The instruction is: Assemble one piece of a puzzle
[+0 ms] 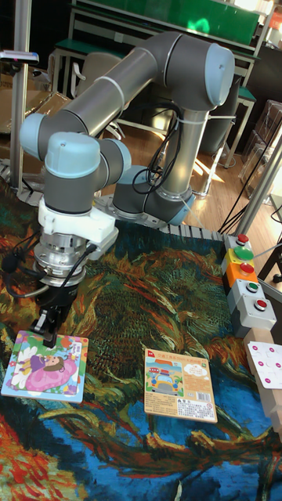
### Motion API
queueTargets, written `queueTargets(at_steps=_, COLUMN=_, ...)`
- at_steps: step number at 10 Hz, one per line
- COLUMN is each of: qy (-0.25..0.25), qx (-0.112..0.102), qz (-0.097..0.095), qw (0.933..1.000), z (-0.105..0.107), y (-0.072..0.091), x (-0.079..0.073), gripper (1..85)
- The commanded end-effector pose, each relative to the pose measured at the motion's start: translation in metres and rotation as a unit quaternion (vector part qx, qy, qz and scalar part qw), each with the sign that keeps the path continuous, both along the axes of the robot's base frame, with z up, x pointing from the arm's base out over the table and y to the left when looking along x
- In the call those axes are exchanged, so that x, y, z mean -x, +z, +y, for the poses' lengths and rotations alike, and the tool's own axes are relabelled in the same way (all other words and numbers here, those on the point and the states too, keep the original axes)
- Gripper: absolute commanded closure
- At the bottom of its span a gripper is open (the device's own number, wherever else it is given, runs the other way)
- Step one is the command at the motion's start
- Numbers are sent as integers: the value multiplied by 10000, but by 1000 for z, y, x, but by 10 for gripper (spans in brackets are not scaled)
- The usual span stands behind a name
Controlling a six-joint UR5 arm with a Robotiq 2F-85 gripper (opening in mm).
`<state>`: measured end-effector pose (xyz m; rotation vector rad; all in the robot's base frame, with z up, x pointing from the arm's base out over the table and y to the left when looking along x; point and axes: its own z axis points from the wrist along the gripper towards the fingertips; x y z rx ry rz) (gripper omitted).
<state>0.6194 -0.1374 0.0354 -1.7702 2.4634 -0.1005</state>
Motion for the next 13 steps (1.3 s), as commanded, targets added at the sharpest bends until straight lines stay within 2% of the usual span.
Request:
queueTargets(at_steps=1, qy=-69, qx=36, qz=-61, qw=10000, z=-5, y=4, x=-4, gripper=843)
queueTargets(at_steps=5, qy=-229, qx=-239, qz=-48, qw=9994, z=25, y=-7, x=13, gripper=843)
queueTargets(at_steps=10, qy=-222, qx=-246, qz=-63, qw=9994, z=36, y=-14, x=21, gripper=843)
queueTargets(at_steps=13, qy=-192, qx=-242, qz=-79, qw=9995, z=33, y=-17, x=24, gripper=843)
